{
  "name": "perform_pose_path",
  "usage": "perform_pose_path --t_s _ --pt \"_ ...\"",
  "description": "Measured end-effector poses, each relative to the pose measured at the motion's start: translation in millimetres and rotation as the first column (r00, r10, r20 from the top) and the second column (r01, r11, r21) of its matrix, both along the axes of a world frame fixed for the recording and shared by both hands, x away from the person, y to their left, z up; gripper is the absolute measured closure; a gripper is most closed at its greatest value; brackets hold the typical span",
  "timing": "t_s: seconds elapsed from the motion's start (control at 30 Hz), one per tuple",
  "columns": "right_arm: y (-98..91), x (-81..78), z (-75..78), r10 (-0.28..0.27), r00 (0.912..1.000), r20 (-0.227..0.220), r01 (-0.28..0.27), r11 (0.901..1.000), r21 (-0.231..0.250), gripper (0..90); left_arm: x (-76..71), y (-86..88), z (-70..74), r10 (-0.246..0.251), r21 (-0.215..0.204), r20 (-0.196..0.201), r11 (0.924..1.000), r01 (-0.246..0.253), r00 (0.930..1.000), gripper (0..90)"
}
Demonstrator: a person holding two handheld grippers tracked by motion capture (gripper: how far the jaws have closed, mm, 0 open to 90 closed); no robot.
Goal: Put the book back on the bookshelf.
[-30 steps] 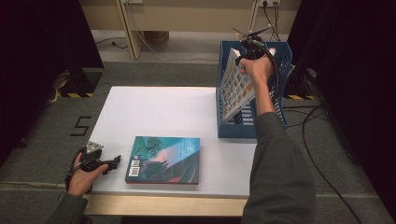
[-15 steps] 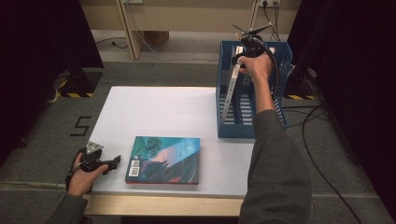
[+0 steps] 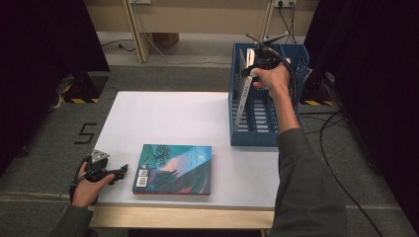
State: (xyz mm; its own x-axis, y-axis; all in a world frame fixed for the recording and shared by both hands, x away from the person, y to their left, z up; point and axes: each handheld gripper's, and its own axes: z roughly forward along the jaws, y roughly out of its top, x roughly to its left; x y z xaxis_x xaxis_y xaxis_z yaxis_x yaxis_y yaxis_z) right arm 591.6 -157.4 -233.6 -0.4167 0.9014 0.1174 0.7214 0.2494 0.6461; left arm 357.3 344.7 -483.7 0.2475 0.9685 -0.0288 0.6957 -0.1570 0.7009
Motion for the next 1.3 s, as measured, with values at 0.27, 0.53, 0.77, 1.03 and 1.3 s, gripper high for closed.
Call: perform_pose_path --t_s 0.27,0.53,0.77,1.03,1.3 --pt "25.8 6.7 -3.2 0.048 0.9988 0.009 -0.049 0.9984 0.028 53.7 -0.1 0.0 0.0 0.0 -0.001 0.0 1.0 0.0 1.0 14.3" --pt "31.5 6.5 -1.9 0.048 0.9988 0.001 -0.048 0.9987 0.015 47.2 -0.1 0.4 0.0 0.0 -0.003 0.0 1.0 0.0 1.0 14.4" --pt "21.3 -17.0 -4.3 0.084 0.9964 -0.011 -0.083 0.9939 0.072 41.4 -0.1 0.1 -0.1 0.0 -0.002 0.001 1.0 0.0 1.0 14.5" --pt "21.8 -27.4 -15.7 0.163 0.9865 -0.006 -0.163 0.9864 0.02 57.5 0.0 0.0 -0.3 0.0 -0.002 0.003 1.0 0.0 1.0 14.3" --pt "28.7 -21.0 -14.9 0.181 0.9835 -0.001 -0.181 0.9829 -0.036 60.7 0.0 0.1 0.1 0.0 0.0 -0.001 1.0 0.0 1.0 14.3"
